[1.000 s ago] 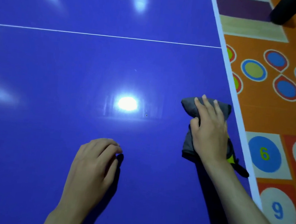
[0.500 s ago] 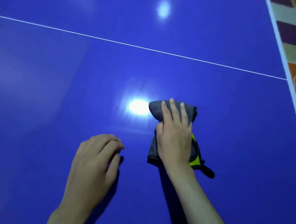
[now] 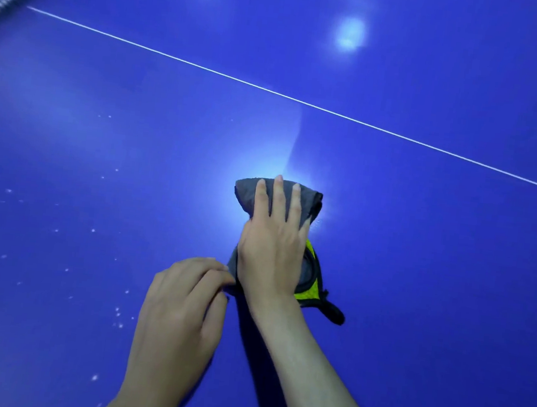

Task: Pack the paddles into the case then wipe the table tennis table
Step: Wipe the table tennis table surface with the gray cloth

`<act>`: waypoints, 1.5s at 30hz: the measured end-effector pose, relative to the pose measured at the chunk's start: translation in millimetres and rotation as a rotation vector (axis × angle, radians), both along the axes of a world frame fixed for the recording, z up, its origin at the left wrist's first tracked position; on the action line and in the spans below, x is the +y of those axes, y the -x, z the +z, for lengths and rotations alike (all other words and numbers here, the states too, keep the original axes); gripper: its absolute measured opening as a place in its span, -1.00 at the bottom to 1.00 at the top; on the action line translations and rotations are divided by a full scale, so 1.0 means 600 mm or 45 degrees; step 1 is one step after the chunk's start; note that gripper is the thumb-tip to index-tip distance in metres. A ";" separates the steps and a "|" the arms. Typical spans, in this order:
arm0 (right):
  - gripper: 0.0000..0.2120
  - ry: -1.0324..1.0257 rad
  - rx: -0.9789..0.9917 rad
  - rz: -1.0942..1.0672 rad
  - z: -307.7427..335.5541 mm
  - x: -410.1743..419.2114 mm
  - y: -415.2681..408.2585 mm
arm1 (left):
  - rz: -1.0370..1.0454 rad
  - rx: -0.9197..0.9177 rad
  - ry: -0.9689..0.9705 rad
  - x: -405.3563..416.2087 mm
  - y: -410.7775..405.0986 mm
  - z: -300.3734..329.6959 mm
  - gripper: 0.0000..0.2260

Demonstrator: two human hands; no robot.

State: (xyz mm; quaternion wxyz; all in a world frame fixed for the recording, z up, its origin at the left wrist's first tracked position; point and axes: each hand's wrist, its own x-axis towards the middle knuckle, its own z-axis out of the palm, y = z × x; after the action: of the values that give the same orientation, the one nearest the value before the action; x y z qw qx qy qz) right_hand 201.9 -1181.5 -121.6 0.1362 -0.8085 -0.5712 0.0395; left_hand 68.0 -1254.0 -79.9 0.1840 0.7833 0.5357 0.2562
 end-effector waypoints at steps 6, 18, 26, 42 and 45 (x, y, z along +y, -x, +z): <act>-0.40 -0.032 0.058 0.037 0.001 0.057 0.007 | -0.007 0.003 -0.027 0.026 0.026 0.001 -0.79; -0.43 -0.098 0.090 -0.126 -0.001 -0.002 -0.167 | -0.160 0.006 -0.047 0.014 -0.061 0.004 -0.84; -0.50 -0.093 0.108 -0.278 0.004 -0.122 -0.360 | -0.312 0.002 -0.022 -0.048 -0.198 0.001 -0.83; -0.52 -0.053 0.103 -0.494 0.009 -0.383 -0.830 | -0.434 0.032 0.003 -0.187 -0.585 -0.009 -0.82; -0.53 -0.057 0.117 -0.523 0.010 -0.424 -0.902 | -0.412 0.021 0.027 -0.202 -0.640 -0.012 -0.83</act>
State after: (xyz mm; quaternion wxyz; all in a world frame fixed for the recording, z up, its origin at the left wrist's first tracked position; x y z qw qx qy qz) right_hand 742.8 -1436.0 -115.5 0.1851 -0.9020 -0.3885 0.0351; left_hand 452.3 -1375.0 -86.8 0.2267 0.8594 0.4069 0.2109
